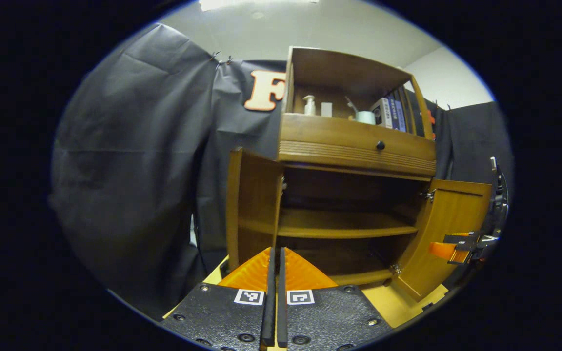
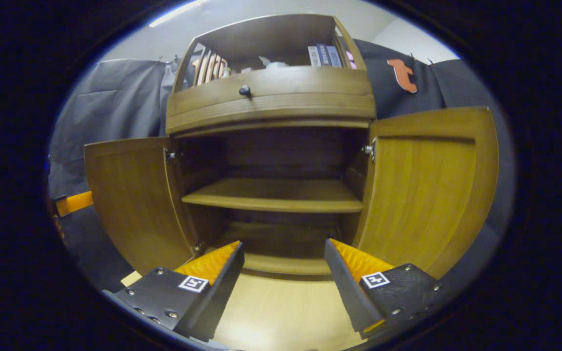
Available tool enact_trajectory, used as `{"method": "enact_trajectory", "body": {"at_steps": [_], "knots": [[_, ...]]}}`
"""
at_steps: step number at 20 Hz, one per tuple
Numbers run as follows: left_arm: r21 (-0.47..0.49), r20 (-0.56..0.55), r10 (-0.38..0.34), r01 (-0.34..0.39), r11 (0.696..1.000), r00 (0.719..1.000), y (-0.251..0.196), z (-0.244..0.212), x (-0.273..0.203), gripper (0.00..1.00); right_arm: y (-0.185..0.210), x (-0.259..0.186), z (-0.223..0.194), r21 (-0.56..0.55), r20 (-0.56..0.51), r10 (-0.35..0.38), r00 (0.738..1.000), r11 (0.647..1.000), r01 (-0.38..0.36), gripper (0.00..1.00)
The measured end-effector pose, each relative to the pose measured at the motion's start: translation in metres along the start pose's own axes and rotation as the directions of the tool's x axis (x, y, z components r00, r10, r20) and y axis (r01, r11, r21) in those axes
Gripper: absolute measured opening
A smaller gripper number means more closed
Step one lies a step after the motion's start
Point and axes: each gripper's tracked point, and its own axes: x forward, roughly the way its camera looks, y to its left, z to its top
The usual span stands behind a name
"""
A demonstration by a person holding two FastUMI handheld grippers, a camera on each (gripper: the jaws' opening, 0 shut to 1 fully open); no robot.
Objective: Open the right door of the double-door shoe cabinet with the right hand, and open the left door with the left hand.
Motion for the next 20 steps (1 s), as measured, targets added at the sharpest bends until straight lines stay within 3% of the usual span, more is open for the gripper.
{"method": "enact_trajectory", "body": {"at_steps": [1,5,10,11,12,13,15,16,17,18,19,20], "knots": [[0.008,0.020,-0.019,0.018,1.000,1.000,-0.010,0.012,0.004,0.03,-0.001,-0.004,0.016,-0.002,0.036,-0.007,0.999,1.000,0.007,0.99],[-0.013,0.098,-0.114,0.116,0.993,0.989,-0.058,0.053,0.024,0.00,-0.004,-0.022,0.063,-0.013,0.143,-0.035,0.989,0.999,0.037,0.98],[-0.037,0.137,-0.206,0.213,0.976,0.969,-0.108,0.078,0.037,0.03,-0.009,-0.042,0.095,0.004,0.200,-0.079,0.977,0.997,0.080,0.98],[-0.036,0.138,-0.220,0.226,0.973,0.966,-0.117,0.080,0.037,0.12,-0.011,-0.045,0.101,0.010,0.209,-0.087,0.974,0.996,0.087,0.98],[-0.032,0.136,-0.229,0.235,0.972,0.964,-0.125,0.082,0.038,0.12,-0.013,-0.048,0.104,0.015,0.217,-0.095,0.972,0.995,0.094,0.98],[-0.028,0.135,-0.240,0.246,0.969,0.961,-0.132,0.083,0.039,0.03,-0.015,-0.052,0.107,0.018,0.222,-0.103,0.970,0.995,0.102,1.00],[-0.019,0.136,-0.253,0.258,0.966,0.958,-0.144,0.086,0.040,0.03,-0.020,-0.058,0.110,0.019,0.230,-0.121,0.966,0.993,0.120,0.98],[-0.015,0.136,-0.257,0.262,0.965,0.957,-0.148,0.087,0.041,0.12,-0.022,-0.060,0.112,0.020,0.236,-0.127,0.963,0.992,0.126,0.98],[-0.012,0.133,-0.264,0.268,0.963,0.955,-0.153,0.085,0.040,0.12,-0.024,-0.063,0.114,0.021,0.239,-0.134,0.962,0.991,0.133,0.98],[-0.010,0.129,-0.268,0.272,0.962,0.955,-0.156,0.085,0.041,0.03,-0.025,-0.065,0.115,0.023,0.243,-0.139,0.960,0.990,0.138,1.00],[-0.010,0.124,-0.265,0.268,0.963,0.956,-0.158,0.083,0.041,0.12,-0.026,-0.068,0.117,0.025,0.248,-0.143,0.958,0.990,0.142,0.98],[-0.009,0.117,-0.266,0.269,0.963,0.957,-0.160,0.082,0.041,0.12,-0.027,-0.070,0.119,0.028,0.252,-0.147,0.957,0.989,0.145,0.98]]}}
